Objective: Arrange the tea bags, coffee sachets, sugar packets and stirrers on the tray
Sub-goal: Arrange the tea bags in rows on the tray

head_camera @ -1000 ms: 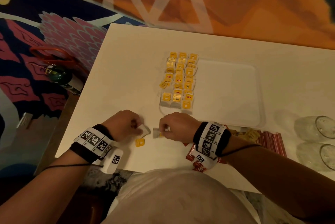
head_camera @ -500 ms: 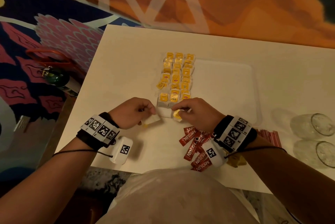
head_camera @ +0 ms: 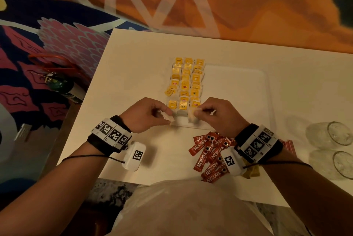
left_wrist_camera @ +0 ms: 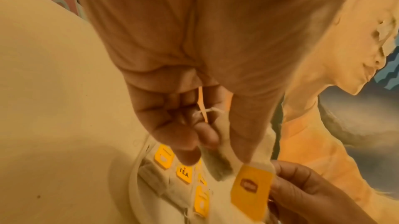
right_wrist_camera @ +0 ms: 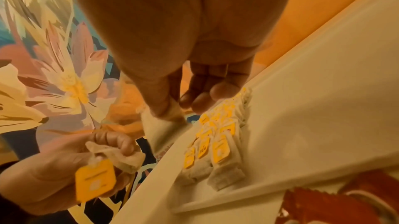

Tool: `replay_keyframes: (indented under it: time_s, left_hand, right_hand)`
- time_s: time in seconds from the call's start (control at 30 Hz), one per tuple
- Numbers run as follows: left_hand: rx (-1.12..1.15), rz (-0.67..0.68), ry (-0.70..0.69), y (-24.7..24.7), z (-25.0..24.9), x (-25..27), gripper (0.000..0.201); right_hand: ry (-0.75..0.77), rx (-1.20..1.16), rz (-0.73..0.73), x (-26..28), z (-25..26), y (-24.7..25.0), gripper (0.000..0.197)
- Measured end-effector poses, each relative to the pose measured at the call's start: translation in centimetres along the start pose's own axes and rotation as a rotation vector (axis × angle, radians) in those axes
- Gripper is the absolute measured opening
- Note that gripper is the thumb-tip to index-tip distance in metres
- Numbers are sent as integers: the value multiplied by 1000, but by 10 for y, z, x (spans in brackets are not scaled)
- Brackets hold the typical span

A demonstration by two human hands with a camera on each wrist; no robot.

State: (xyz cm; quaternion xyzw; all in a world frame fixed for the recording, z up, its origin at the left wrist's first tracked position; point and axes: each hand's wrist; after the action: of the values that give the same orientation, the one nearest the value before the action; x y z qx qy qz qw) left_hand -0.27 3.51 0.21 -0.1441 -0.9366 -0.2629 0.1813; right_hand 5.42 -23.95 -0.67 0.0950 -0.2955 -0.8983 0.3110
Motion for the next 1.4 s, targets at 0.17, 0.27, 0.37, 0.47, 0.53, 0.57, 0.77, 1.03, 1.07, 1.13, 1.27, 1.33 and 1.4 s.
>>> replay_keyframes:
  time_s: [0.17,0.27,0.37,0.47,0.53,0.57,0.77,1.03,1.07,1.13,1.27,1.33,1.4]
  left_hand:
    - [-3,-91,-23,-4,-3,-5,12]
    - [17,-97,-27,-5,-3,-8,7]
    - [52,-105,-18,-4,-1,-10,12]
    - [70,-112,-12,-3,1,-13,14]
    - [57,-110,-13,-3,2,-15,15]
    - [51,-112,-11,-3,3,-16,13]
    - [-13,-118,-56,-4,3,-22,9]
    - [-24,-133,-64,-5,5,-28,12]
    - [-22,-138,-59,-5,7,-30,12]
    - [-25,-150,-47,-4,9,-31,15]
    - [-55,-169,-38,-3,12,-34,14]
    - [-64,-176,-35,-2,12,-34,12]
    - [-67,-184,-33,-3,12,-34,14]
  right_hand:
    - [-63,-59,-92,1,0,-1,16]
    - [-86,-201,-84,1,1,-1,25]
    - [-105,-365,-88,1,1,-1,33]
    - [-103,-346,-96,0,1,-3,35]
    - [-88,-314,-105,0,1,-3,36]
    - [-84,-323,-110,1,1,-3,35]
    - [-81,-291,-89,5,5,-2,10]
    - [-40,-188,-161,2,-3,-6,19]
    - [-31,-192,-170,1,-4,-7,22]
    - [-32,-190,-166,-2,-6,-8,32]
    - [-64,-84,-126,-11,-6,-14,30]
    - [-60,-32,-91,-14,-3,-18,18]
    - [-43,9,-42,-17,0,-24,10]
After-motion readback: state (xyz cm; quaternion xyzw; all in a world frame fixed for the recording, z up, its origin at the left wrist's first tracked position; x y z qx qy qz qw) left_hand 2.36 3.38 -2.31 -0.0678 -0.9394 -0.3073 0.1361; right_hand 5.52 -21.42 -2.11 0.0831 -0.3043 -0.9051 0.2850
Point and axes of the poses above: each hand's wrist, its own x-axis away from the middle knuckle, its own y-axis out of the back of the hand, z = x × y, and after that the axes turned 7 degrees about y, right-handed
